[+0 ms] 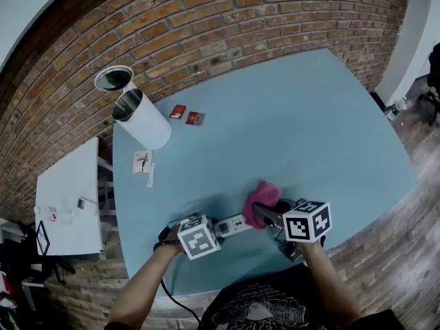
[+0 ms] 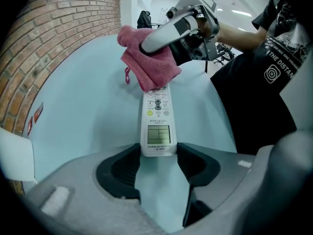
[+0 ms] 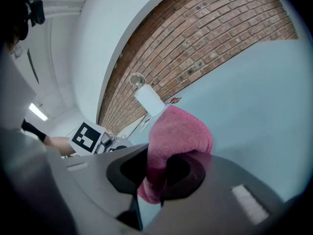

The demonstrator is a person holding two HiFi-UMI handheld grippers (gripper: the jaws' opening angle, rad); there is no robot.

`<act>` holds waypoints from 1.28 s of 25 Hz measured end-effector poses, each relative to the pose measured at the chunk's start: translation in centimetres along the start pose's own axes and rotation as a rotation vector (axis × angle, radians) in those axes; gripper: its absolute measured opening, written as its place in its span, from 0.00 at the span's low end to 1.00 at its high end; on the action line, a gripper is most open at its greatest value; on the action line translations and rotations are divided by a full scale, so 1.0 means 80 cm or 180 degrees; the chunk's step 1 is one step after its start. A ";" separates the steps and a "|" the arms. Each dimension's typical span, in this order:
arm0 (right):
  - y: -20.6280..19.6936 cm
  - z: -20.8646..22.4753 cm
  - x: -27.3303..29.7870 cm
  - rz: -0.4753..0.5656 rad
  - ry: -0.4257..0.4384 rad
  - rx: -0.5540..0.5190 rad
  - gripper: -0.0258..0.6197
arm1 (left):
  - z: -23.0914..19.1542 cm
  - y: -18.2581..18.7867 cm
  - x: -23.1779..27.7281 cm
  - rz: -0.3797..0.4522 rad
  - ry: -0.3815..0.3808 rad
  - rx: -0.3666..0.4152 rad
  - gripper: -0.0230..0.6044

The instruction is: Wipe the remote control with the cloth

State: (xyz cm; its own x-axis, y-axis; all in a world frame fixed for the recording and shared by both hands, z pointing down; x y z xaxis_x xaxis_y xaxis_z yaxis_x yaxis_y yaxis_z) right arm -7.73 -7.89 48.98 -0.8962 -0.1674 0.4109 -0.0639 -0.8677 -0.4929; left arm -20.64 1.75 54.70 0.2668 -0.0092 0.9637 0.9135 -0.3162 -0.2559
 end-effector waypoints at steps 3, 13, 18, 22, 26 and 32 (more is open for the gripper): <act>0.006 -0.014 -0.002 0.0093 0.0054 -0.0087 0.14 | -0.005 -0.003 -0.004 0.0135 0.0207 -0.0049 0.43; 0.001 -0.062 -0.011 0.0270 0.0069 -0.0458 0.14 | 0.002 -0.030 -0.071 0.0868 0.1017 -0.0937 0.35; -0.009 -0.098 -0.011 0.0367 0.0023 -0.0780 0.14 | 0.020 -0.011 -0.098 0.1460 0.1443 -0.1473 0.04; -0.020 -0.119 -0.019 0.0501 -0.0107 -0.1061 0.14 | 0.037 0.009 -0.111 0.1829 0.1735 -0.1733 0.04; -0.028 -0.133 -0.032 0.0670 -0.0294 -0.1380 0.14 | 0.047 0.022 -0.123 0.2200 0.2035 -0.2102 0.04; -0.045 -0.144 -0.044 0.0790 -0.0507 -0.1696 0.14 | 0.063 0.033 -0.130 0.2467 0.2413 -0.2426 0.04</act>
State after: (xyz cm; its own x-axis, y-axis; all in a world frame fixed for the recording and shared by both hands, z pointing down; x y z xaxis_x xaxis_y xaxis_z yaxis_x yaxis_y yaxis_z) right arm -9.41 1.25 40.46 -0.8384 -0.4383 0.3240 -0.1094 -0.4472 -0.8877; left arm -19.46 5.78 43.60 0.1739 -0.8730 0.4556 0.1370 -0.4367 -0.8891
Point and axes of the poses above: the fingertips, and each gripper's own axes: x forward along the fingers, z to its right, y out of its top, the point moved 4 cm from there along -x, backward along the fingers, and after that the axes turned 13 degrees about x, right-handed, at the moved point
